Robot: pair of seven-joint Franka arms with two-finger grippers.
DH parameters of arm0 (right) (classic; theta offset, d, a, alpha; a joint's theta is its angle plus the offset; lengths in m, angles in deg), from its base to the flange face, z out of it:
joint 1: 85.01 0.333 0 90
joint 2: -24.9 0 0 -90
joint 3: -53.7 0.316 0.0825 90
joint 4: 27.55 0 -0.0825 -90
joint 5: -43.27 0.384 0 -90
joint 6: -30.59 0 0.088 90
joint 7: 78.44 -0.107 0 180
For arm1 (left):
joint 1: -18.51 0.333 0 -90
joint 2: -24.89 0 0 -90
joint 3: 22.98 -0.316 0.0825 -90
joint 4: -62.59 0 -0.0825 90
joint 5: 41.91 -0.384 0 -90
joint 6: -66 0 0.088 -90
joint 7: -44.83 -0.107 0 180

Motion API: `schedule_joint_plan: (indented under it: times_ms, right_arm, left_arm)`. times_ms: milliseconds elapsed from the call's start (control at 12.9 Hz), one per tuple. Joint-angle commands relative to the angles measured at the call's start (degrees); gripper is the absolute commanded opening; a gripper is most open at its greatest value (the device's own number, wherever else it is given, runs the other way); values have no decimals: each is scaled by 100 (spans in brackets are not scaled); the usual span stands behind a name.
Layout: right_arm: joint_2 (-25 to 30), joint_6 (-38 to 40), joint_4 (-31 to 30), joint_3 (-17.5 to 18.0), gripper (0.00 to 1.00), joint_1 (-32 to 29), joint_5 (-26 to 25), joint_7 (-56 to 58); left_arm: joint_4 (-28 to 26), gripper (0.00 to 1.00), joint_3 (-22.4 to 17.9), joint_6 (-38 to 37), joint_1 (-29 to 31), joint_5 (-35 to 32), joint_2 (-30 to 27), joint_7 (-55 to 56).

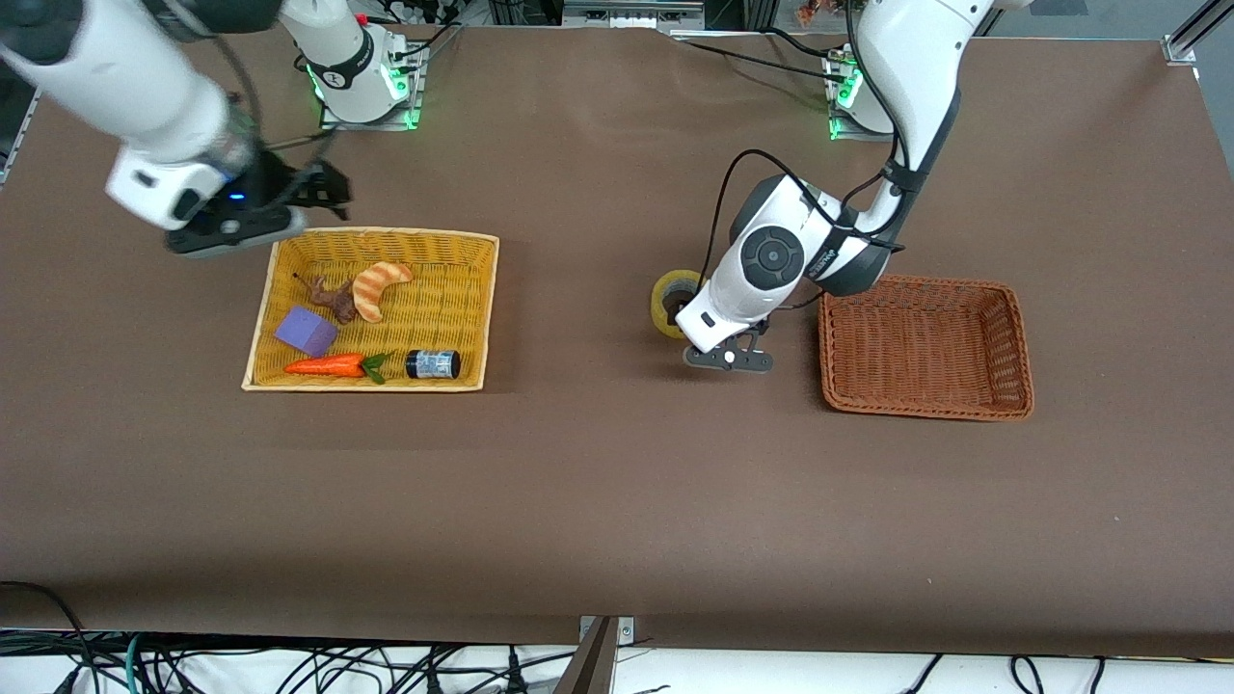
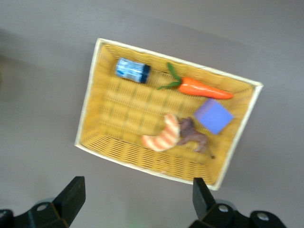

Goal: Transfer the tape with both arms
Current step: 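Grasp the tape with the left gripper while the right gripper releases it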

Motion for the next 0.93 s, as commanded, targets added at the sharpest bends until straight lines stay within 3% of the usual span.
schedule_joint_plan:
  times_ms: [0, 309, 541, 619, 773, 851]
  right_arm:
    - [106, 6, -123, -375, 100, -4, 86, 627]
    - [115, -319, -141, -403, 100, 4, -152, 540]
    - [150, -337, -150, -411, 100, 4, -266, 566]
    - [141, -320, -150, -411, 100, -4, -258, 558]
    - [133, -267, -141, -464, 100, -22, -249, 523]
    - [124, -267, -150, -490, 100, -39, -214, 514]
  left_arm:
    - [-944, 100, 68, 559, 5, -402, -504, 97]
    - [-1350, 100, 366, 595, 5, -720, -742, 544]
    - [-1578, 100, 481, 1042, -4, -1413, -628, 1203]
    - [-1640, 94, 481, 1218, 13, -1511, -584, 1257]
    - [-1632, 66, 482, 1255, 49, -1521, -514, 1258]
    - [-1632, 43, 482, 1263, 49, -1529, -514, 1258]
